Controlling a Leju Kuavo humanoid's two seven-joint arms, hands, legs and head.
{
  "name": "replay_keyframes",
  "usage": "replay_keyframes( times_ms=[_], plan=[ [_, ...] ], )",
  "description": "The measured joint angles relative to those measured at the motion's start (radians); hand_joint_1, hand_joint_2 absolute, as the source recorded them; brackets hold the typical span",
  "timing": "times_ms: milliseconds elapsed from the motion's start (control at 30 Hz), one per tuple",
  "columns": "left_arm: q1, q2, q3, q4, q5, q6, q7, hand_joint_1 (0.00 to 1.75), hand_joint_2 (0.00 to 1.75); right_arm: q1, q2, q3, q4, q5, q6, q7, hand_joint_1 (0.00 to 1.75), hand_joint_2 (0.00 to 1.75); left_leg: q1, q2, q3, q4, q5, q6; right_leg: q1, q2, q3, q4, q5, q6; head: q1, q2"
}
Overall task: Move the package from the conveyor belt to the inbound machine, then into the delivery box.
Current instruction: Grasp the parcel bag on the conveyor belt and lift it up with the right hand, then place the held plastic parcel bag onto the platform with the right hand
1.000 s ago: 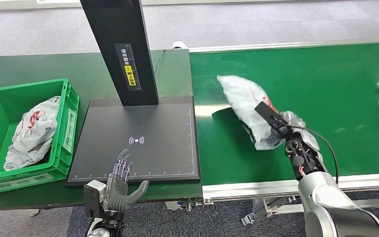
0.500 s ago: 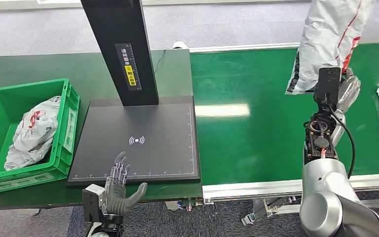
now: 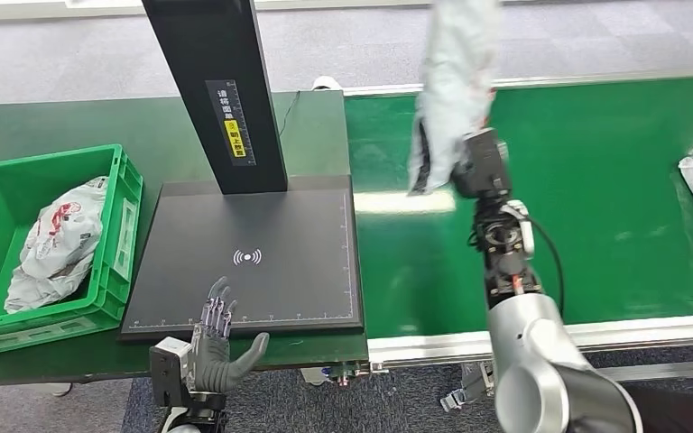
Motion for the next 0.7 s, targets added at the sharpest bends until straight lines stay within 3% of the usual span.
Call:
replay_keyframes(
  times_ms=[133,300,700],
  plan=[
    [0.011,0.000,0.005,-0.007,-0.001,-0.008,0.004,0.00,1.75,0.063,0.087,0.125,0.023,0.037,0.112,0.071,1.75,1.75,0.001,-0.003,-0.002,0.000,0.001,-0.002,0.001,-0.003,-0.001,0.000,-0.001,-0.001,0.000,0.000],
    [0.018,0.001,0.012,-0.007,-0.001,-0.018,0.004,0.00,1.75,0.106,0.125,0.251,0.039,0.045,0.204,0.144,1.75,1.75,0.001,-0.003,-0.004,0.000,0.001,-0.001,0.001,-0.003,-0.001,0.000,-0.001,-0.001,0.000,0.000],
    [0.039,0.000,0.015,-0.049,0.001,-0.019,0.035,0.00,1.75,0.114,0.142,0.416,0.056,0.056,0.193,0.343,1.75,1.75,0.000,-0.003,-0.004,0.000,0.001,-0.001,0.000,-0.003,-0.002,0.000,-0.001,-0.001,0.000,0.000]
  ],
)
